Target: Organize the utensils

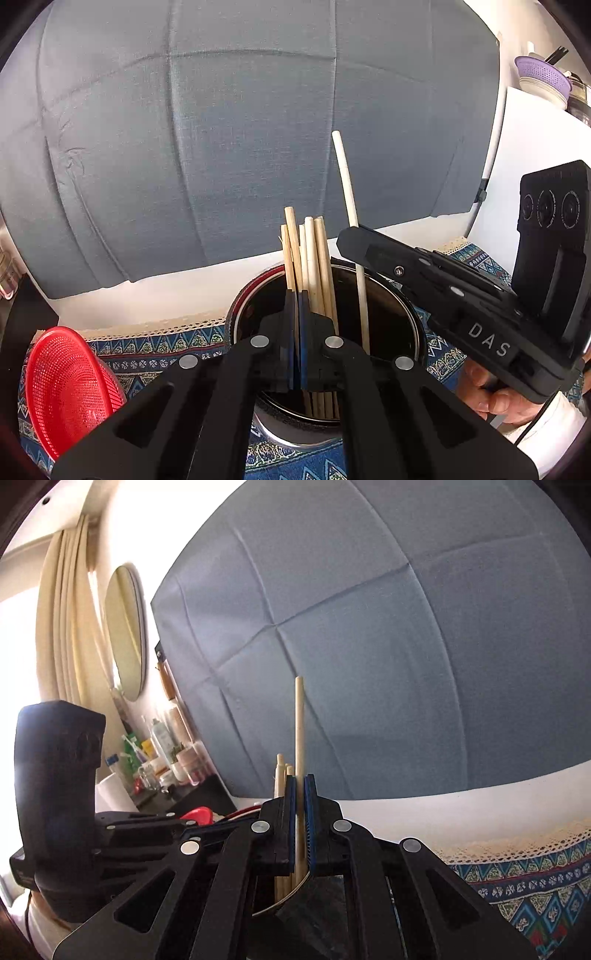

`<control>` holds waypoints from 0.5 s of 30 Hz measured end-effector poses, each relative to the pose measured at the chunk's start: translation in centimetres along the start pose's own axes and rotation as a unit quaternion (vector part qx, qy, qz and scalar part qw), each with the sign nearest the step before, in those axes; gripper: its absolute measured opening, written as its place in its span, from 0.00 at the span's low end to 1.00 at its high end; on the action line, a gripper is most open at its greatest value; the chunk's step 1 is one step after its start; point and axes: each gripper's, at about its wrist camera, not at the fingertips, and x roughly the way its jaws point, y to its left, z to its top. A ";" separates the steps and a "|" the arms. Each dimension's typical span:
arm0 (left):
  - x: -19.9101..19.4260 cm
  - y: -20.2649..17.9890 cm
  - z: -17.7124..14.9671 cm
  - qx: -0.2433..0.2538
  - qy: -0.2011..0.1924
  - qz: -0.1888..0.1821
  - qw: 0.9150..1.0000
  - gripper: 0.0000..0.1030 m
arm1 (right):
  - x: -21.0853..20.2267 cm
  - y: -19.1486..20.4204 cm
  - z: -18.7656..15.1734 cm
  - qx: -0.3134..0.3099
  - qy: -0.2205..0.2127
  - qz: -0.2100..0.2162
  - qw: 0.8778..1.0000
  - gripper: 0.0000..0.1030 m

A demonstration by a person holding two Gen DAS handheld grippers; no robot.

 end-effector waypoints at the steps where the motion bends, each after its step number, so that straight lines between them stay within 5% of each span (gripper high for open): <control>1: -0.1 -0.1 -0.1 0.000 0.001 -0.002 1.000 0.02 | -0.2 0.1 -0.2 -0.005 0.002 -0.003 1.000 0.04; 15: -2.2 0.0 -1.0 0.028 -0.006 0.030 0.999 0.04 | -1.7 3.9 -2.0 -0.116 0.009 -0.053 0.992 0.07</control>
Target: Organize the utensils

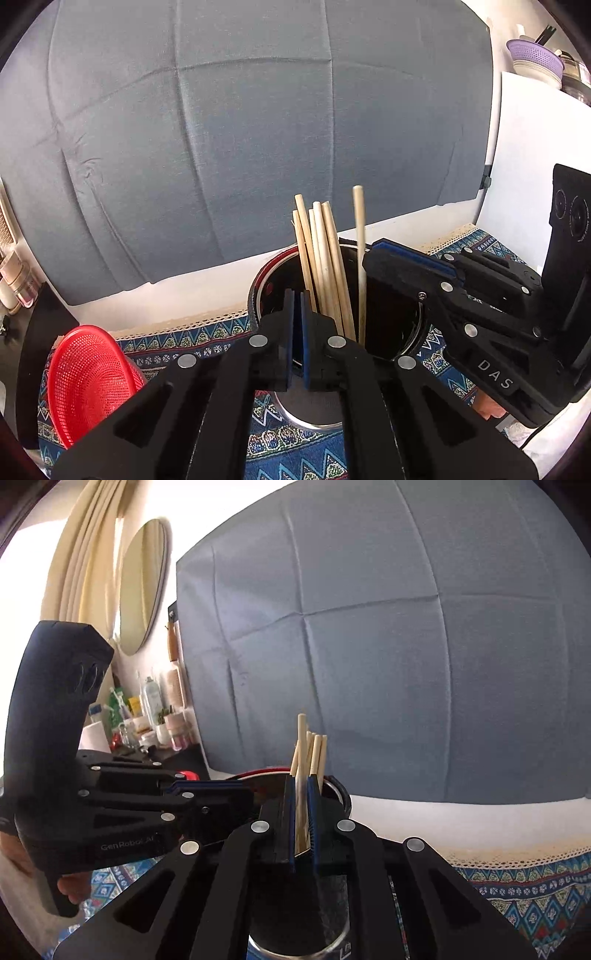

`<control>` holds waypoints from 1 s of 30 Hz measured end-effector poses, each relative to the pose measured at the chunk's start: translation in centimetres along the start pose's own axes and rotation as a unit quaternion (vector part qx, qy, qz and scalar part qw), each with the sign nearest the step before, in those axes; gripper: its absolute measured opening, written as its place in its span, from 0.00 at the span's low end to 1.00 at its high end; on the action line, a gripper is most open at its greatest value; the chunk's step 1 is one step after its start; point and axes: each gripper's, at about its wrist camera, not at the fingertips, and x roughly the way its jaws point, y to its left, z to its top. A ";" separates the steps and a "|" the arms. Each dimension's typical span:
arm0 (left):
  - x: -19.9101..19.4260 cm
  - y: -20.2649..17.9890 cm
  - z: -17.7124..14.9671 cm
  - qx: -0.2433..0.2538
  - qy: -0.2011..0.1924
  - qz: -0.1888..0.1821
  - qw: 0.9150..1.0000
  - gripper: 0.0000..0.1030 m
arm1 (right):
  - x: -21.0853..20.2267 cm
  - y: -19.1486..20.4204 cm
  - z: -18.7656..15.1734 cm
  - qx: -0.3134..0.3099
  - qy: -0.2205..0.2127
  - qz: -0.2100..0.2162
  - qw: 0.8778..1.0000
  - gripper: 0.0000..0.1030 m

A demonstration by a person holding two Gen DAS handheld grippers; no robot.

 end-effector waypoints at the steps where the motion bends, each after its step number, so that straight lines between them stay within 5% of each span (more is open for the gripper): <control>1: -0.3 0.1 -0.1 -0.002 -0.001 0.002 1.000 0.04 | -0.1 0.3 0.0 -0.008 0.001 -0.006 1.000 0.07; 5: -1.6 0.3 -0.4 -0.001 -0.010 0.001 1.000 0.15 | -1.0 1.4 -0.1 -0.033 -0.001 -0.027 0.999 0.07; 7: -2.5 0.4 -0.7 -0.002 -0.018 -0.001 1.000 0.36 | -1.6 1.6 -0.1 -0.038 -0.001 -0.032 0.999 0.09; 14: -5.4 1.1 -2.5 -0.003 -0.041 0.029 0.999 0.61 | -4.7 2.0 0.0 -0.039 -0.008 -0.057 0.998 0.34; 16: -6.0 1.2 -3.2 -0.004 -0.043 0.039 0.998 0.69 | -5.6 2.2 -0.1 -0.038 -0.005 -0.068 0.997 0.48; 30: -12.6 -0.5 -8.9 -0.022 -0.062 0.050 0.997 0.92 | -14.6 6.6 -1.3 -0.036 -0.019 -0.079 0.996 0.83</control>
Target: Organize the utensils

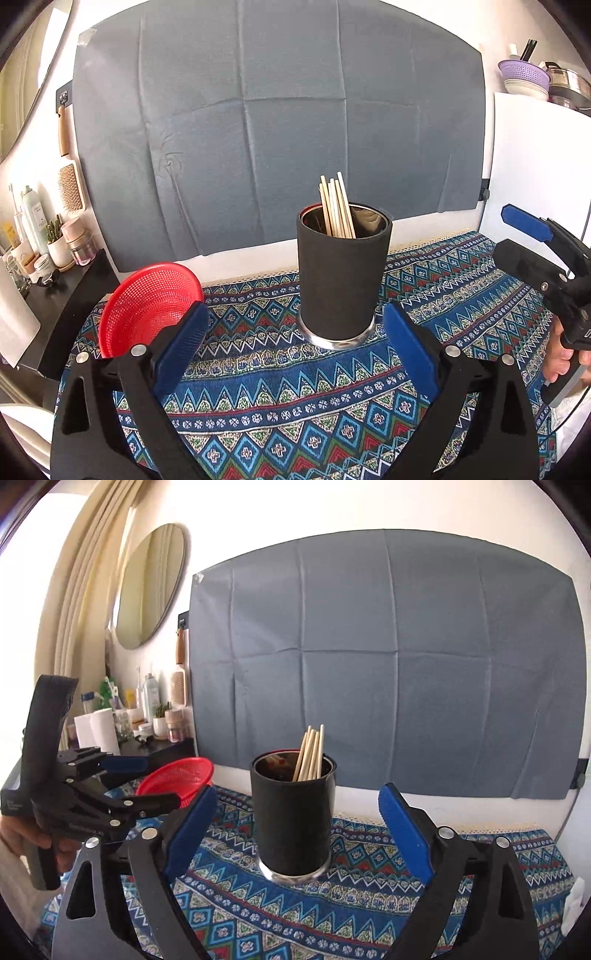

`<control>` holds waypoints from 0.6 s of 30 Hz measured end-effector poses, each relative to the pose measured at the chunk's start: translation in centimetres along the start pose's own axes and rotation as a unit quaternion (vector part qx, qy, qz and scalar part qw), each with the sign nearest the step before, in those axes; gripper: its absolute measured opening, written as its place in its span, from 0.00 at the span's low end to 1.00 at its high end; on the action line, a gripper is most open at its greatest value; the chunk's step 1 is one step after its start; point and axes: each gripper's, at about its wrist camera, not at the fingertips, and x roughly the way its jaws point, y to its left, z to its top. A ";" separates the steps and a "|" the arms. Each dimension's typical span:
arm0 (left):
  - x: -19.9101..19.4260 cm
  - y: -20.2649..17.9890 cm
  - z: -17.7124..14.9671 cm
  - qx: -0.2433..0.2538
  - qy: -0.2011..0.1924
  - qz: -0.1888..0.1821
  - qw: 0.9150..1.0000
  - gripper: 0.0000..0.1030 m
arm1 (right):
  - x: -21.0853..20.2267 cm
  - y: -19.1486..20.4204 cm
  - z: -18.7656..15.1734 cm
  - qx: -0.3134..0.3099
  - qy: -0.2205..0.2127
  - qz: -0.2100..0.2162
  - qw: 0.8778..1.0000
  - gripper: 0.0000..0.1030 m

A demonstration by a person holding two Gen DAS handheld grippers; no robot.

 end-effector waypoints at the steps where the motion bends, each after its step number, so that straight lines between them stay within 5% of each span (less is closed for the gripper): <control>1: -0.7 -0.2 -0.3 -0.002 -0.003 -0.001 1.000 0.94 | -0.8 0.4 -0.1 0.000 0.002 0.002 1.000 0.83; 18: -7.9 -3.4 -9.2 -0.063 -0.020 -0.028 0.997 0.94 | -11.6 4.0 -6.9 0.020 0.030 -0.014 0.999 0.89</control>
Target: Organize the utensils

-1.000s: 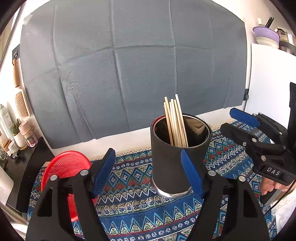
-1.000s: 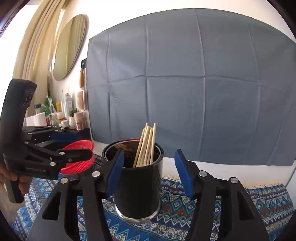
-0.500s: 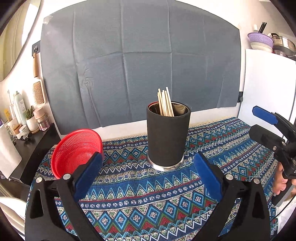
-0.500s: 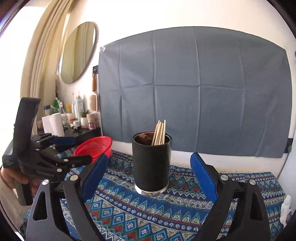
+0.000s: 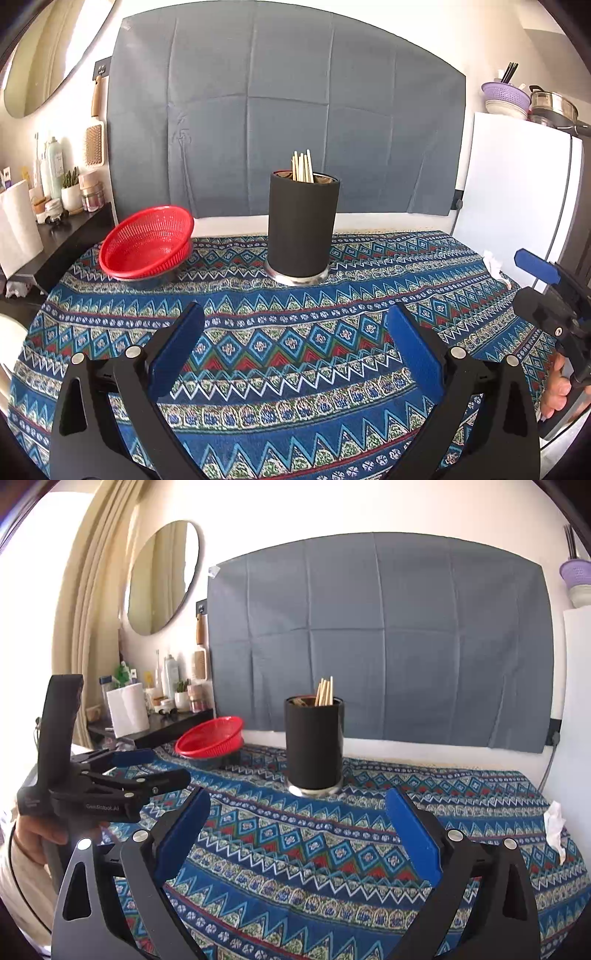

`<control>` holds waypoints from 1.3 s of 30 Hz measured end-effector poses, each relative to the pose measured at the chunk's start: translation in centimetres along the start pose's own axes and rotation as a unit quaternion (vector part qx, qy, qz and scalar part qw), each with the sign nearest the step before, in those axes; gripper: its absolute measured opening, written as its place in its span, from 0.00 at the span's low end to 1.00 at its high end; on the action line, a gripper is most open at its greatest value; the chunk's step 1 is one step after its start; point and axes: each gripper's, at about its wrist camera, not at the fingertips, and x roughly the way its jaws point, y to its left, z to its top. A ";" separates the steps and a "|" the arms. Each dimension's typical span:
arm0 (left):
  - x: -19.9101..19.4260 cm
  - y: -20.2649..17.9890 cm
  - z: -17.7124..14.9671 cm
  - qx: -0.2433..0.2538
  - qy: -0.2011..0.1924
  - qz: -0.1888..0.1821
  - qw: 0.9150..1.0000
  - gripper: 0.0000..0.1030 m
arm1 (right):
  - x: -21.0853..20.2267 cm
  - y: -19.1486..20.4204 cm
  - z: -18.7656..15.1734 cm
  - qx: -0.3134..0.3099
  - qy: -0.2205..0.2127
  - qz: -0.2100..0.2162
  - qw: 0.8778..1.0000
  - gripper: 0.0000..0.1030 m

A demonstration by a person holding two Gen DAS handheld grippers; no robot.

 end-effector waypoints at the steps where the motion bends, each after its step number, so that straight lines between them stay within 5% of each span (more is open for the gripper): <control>1: -0.2 0.0 -0.6 -0.007 0.002 0.000 1.000 0.94 | -0.4 -0.1 -0.6 0.007 0.003 0.000 1.000 0.89; 15: -1.5 -0.4 -7.2 0.003 0.031 0.034 0.999 0.94 | -0.7 0.1 -6.1 0.028 0.010 -0.007 1.000 0.91; 19: -1.2 -0.4 -7.7 0.007 0.029 0.038 0.999 0.94 | -0.3 0.4 -7.0 0.025 -0.004 -0.012 1.000 0.92; 23: -1.0 -0.3 -7.8 0.006 0.038 0.028 0.999 0.94 | 0.7 0.6 -7.6 0.029 0.030 -0.027 0.999 0.92; 32: -1.7 0.5 -8.4 -0.027 0.019 0.012 0.999 0.94 | -0.9 0.7 -8.2 0.030 -0.013 -0.039 0.999 0.92; 39: -1.8 -0.4 -8.4 -0.003 0.013 0.019 1.000 0.94 | -1.5 0.8 -8.2 0.028 -0.034 -0.055 0.998 0.92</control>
